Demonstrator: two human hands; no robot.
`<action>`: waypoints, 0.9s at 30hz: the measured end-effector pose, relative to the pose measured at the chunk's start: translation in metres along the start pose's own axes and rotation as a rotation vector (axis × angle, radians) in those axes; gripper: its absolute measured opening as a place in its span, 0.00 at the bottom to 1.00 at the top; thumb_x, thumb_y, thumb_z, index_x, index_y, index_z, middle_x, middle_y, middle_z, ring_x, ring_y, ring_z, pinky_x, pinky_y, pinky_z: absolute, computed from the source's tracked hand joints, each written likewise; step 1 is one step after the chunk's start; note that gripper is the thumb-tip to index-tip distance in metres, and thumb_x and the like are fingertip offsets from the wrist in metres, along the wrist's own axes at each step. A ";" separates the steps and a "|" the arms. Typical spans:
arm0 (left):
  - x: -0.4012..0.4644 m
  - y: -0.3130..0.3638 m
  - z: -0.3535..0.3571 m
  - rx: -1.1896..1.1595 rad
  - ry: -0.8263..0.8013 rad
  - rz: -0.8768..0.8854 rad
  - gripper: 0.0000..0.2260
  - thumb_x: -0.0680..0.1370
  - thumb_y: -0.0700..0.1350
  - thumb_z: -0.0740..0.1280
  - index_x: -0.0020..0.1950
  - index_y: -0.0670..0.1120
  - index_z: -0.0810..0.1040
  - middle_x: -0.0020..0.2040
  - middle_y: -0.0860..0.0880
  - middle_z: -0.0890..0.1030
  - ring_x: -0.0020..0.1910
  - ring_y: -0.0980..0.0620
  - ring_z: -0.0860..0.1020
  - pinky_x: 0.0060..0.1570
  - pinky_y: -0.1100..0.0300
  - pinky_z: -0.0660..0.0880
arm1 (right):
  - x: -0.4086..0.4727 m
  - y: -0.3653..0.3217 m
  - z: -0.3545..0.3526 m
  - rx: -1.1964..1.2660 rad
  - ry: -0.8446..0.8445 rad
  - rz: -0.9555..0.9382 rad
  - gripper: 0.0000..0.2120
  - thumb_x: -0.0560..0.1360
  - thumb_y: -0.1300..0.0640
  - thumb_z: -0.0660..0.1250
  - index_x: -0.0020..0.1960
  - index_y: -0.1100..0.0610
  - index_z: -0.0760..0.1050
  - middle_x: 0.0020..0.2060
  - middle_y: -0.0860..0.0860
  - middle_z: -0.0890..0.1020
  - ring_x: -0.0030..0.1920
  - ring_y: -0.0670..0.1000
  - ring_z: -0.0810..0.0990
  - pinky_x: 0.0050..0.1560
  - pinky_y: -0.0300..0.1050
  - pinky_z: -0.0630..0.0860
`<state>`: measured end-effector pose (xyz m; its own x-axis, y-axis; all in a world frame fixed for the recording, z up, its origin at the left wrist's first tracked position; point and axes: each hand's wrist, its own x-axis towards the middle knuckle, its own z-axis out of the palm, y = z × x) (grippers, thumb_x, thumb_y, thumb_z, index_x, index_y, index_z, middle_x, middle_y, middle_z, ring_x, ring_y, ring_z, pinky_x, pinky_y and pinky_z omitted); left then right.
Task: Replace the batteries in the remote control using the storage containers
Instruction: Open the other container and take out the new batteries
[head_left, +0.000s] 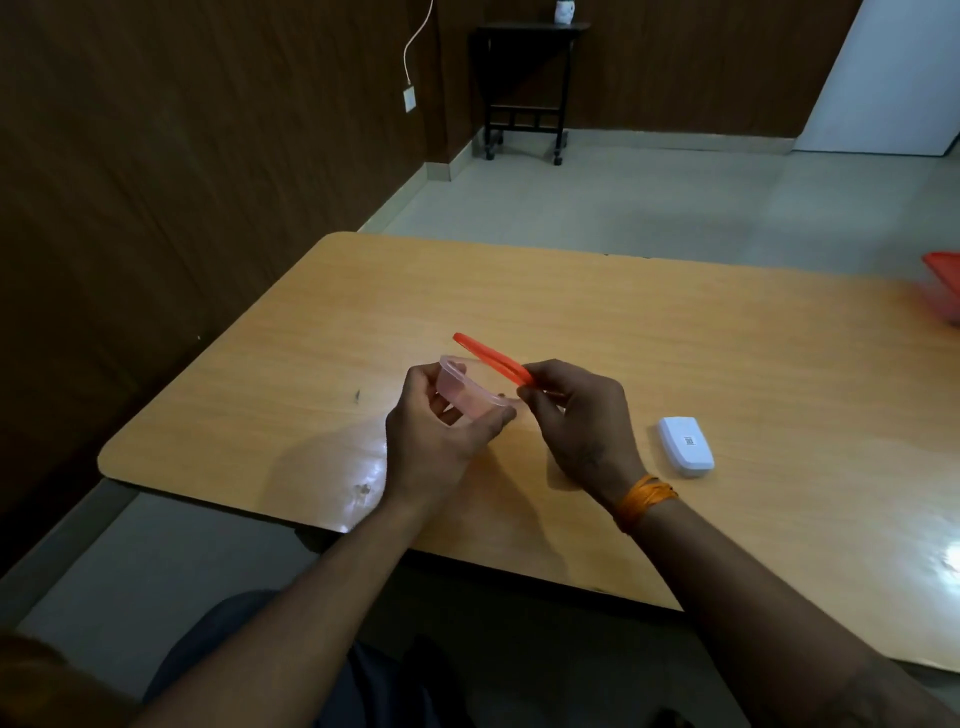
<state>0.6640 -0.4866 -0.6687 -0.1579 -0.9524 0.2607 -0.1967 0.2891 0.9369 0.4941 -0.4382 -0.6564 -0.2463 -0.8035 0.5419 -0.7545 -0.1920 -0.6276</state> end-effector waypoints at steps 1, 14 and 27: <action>0.004 -0.001 -0.004 0.021 -0.042 -0.004 0.33 0.66 0.53 0.85 0.65 0.52 0.74 0.61 0.56 0.80 0.55 0.72 0.80 0.48 0.68 0.81 | 0.001 0.001 0.002 -0.014 0.006 -0.005 0.09 0.79 0.61 0.73 0.58 0.56 0.85 0.48 0.49 0.88 0.48 0.50 0.85 0.52 0.51 0.84; 0.039 -0.047 -0.080 0.314 -0.146 -0.097 0.35 0.65 0.56 0.84 0.69 0.53 0.78 0.63 0.57 0.81 0.59 0.58 0.80 0.58 0.52 0.82 | 0.022 -0.013 0.051 0.030 0.074 0.116 0.06 0.80 0.57 0.70 0.54 0.56 0.84 0.41 0.51 0.87 0.39 0.53 0.83 0.41 0.49 0.77; 0.039 -0.063 -0.106 0.655 0.007 -0.150 0.34 0.64 0.60 0.83 0.64 0.47 0.80 0.60 0.48 0.80 0.60 0.47 0.77 0.55 0.50 0.78 | 0.063 0.037 0.057 0.084 -0.002 0.613 0.15 0.79 0.51 0.71 0.61 0.58 0.85 0.54 0.57 0.88 0.57 0.59 0.85 0.62 0.57 0.80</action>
<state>0.7728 -0.5526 -0.6923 -0.0774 -0.9868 0.1425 -0.7627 0.1506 0.6290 0.4855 -0.5281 -0.6778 -0.6188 -0.7826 0.0678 -0.4257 0.2615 -0.8662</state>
